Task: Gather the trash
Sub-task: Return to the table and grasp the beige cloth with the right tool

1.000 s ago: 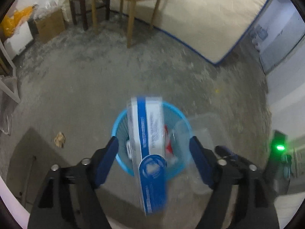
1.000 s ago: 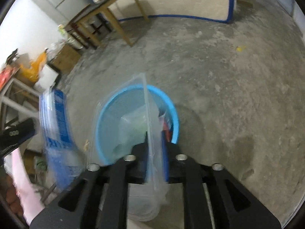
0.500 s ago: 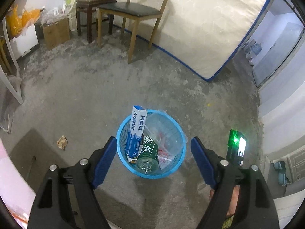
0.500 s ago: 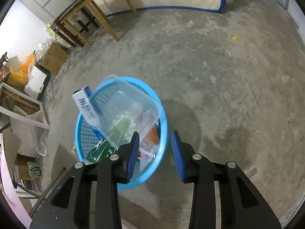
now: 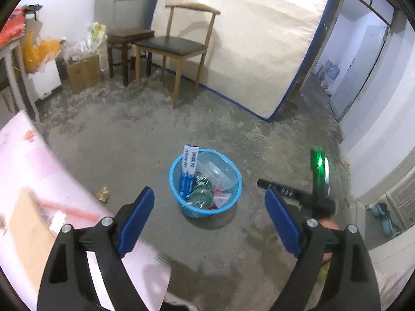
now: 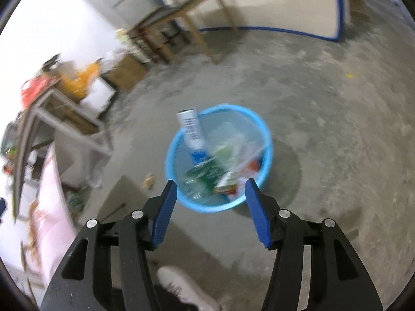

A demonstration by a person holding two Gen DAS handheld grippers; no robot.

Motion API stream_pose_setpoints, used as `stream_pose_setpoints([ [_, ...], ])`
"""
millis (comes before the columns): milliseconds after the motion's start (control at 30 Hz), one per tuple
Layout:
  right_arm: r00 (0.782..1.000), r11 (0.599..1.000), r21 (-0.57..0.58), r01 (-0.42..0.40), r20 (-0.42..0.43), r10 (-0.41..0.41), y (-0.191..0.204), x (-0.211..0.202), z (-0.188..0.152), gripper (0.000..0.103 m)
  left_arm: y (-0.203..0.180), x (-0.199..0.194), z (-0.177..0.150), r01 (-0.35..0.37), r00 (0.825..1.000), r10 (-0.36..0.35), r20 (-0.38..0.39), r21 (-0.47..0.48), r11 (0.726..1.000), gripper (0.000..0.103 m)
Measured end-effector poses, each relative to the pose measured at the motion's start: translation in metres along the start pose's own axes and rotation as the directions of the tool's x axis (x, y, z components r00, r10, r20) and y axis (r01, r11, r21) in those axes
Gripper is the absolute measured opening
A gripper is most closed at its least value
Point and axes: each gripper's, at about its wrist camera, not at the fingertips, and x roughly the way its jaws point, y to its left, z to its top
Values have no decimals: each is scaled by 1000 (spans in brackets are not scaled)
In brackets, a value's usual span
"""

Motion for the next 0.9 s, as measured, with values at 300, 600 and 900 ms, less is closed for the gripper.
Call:
stream_pose_setpoints([
  [300, 964, 939, -220, -264, -74, 254, 121, -31, -15, 54, 68, -108, -100, -169, 972, 190, 140, -146, 975, 86],
  [600, 899, 684, -584, -436, -251, 359, 300, -25, -61, 62, 136, -153, -153, -197, 939, 282, 198, -363, 911, 86],
  [900, 945, 414, -850, -326, -281, 166, 406, 30, -121, 64, 161, -146, -169, -241, 941, 312, 130, -389, 889, 70],
])
